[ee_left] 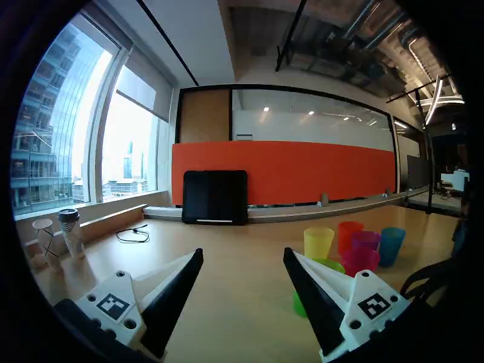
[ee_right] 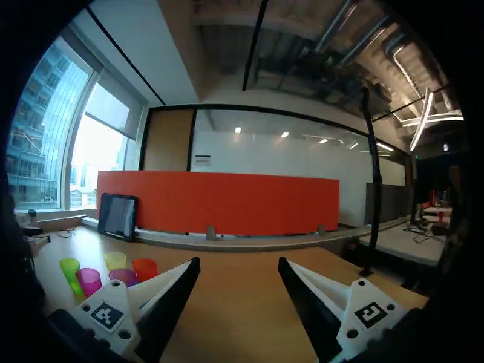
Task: Pour water
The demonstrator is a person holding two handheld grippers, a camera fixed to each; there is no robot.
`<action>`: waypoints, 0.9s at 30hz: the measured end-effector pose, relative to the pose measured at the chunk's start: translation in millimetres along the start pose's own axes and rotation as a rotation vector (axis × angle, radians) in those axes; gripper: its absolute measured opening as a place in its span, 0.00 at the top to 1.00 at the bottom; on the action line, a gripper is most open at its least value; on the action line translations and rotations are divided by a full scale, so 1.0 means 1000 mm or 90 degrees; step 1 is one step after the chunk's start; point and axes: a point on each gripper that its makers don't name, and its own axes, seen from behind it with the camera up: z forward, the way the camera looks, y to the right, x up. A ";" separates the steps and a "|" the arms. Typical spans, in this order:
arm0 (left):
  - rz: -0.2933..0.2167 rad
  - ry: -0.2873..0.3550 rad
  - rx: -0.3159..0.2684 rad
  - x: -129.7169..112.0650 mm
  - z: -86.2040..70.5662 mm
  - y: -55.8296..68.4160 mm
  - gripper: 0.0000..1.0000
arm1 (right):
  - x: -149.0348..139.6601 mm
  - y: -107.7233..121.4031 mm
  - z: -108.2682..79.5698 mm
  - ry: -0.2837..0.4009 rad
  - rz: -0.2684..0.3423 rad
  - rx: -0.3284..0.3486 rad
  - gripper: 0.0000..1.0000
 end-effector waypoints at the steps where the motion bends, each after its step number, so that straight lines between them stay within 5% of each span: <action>1: 0.000 0.000 0.000 0.000 0.000 0.000 0.01 | -0.001 0.001 0.000 0.000 0.001 0.002 0.00; 27: 0.000 0.000 0.000 0.000 0.000 0.000 0.01 | -0.033 0.004 0.015 0.027 -0.001 0.037 0.00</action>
